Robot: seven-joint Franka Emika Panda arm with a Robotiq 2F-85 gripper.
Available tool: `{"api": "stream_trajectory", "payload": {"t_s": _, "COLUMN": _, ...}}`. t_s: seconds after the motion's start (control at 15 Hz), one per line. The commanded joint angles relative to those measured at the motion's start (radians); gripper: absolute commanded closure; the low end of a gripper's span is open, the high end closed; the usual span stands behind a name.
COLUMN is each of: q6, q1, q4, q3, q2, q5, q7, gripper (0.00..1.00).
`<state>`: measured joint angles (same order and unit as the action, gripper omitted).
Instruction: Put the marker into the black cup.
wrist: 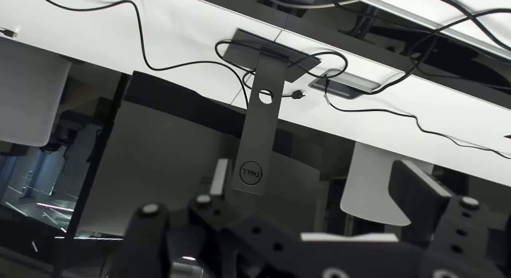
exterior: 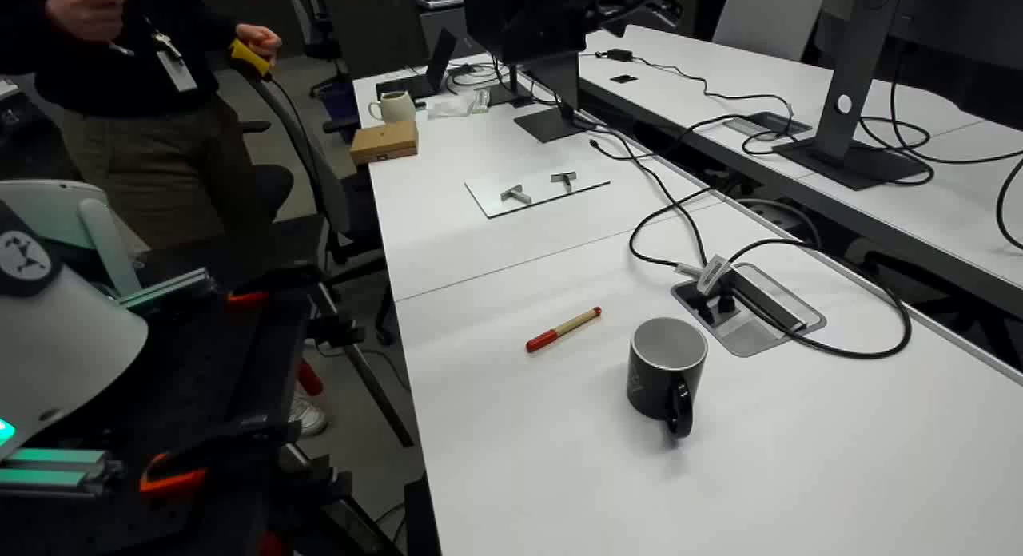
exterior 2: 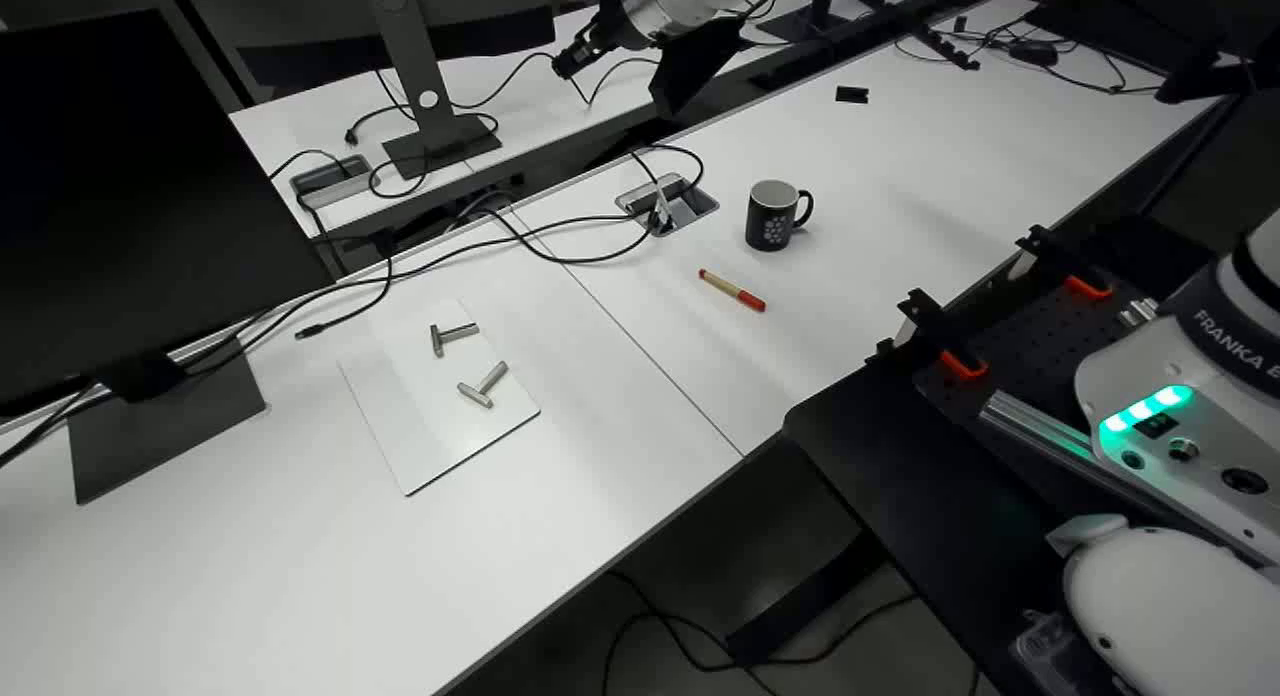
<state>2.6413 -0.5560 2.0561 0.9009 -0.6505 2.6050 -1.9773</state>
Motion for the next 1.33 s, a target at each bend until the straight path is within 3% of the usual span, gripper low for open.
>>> {"api": "stream_trajectory", "payload": {"t_s": 0.0, "q6": 0.0, "q1": 0.0, "q4": 0.0, "q3": 0.0, "q2": 0.0, "q5": 0.0, "q7": 0.0, "gripper": 0.0}}
{"api": "stream_trajectory", "payload": {"t_s": 0.6, "q6": 0.0, "q1": 0.0, "q4": 0.0, "q3": 0.0, "q2": 0.0, "q5": 0.0, "q7": 0.0, "gripper": 0.0}}
{"api": "stream_trajectory", "payload": {"t_s": 0.67, "q6": 0.04, "q1": 0.071, "q4": -0.017, "q3": -0.08, "q2": 0.044, "q5": -0.017, "q7": -0.034, "gripper": 0.0}}
{"api": "stream_trajectory", "payload": {"t_s": 0.8, "q6": 0.098, "q1": 0.116, "q4": -0.037, "q3": -0.149, "q2": 0.042, "q5": -0.072, "q7": 0.016, "gripper": 0.0}}
{"api": "stream_trajectory", "payload": {"t_s": 1.07, "q6": 0.188, "q1": 0.244, "q4": -0.064, "q3": -0.334, "q2": 0.042, "q5": -0.26, "q7": 0.144, "gripper": 0.0}}
{"api": "stream_trajectory", "payload": {"t_s": 1.27, "q6": 0.228, "q1": 0.354, "q4": -0.066, "q3": -0.477, "q2": 0.042, "q5": -0.465, "q7": 0.307, "gripper": 0.0}}
